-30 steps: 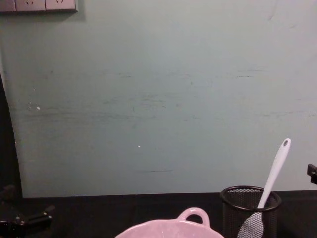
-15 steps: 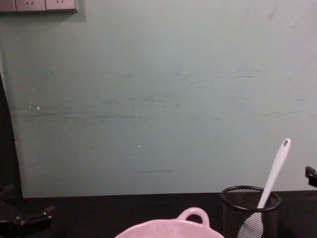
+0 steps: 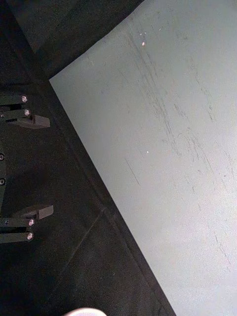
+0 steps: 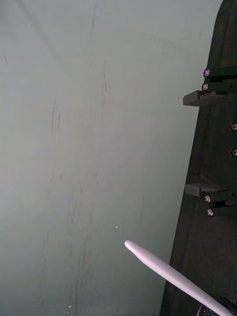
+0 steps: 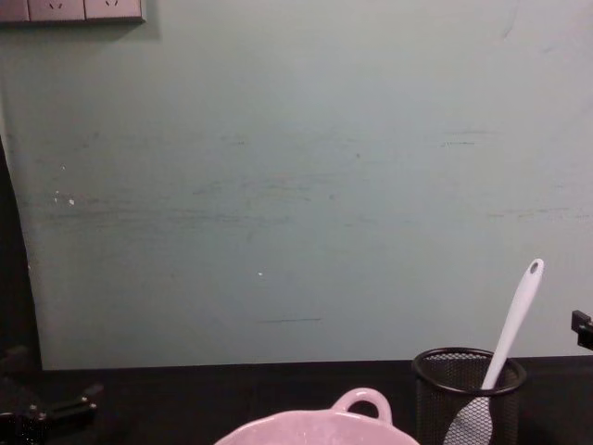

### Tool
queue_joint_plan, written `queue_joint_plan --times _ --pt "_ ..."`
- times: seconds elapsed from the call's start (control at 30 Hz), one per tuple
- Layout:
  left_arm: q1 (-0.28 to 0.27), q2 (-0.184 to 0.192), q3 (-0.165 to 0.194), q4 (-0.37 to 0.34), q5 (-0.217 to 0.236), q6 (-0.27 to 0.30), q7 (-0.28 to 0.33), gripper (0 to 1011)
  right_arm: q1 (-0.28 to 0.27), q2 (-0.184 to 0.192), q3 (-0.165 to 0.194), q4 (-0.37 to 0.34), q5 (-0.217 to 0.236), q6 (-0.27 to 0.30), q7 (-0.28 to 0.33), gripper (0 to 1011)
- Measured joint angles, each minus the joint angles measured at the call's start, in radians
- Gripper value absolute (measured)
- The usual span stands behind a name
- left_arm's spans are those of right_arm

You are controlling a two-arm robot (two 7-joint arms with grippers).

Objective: Use the one hand to pick up the spoon and stir the clear water in the bowl.

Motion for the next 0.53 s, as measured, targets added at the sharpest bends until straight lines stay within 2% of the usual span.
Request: queue_joint_plan --times 0.53 --pt "0.000 0.000 0.000 0.000 0.000 0.000 0.000 1011 0.001 0.000 0.000 0.001 0.001 -0.001 0.001 1002"
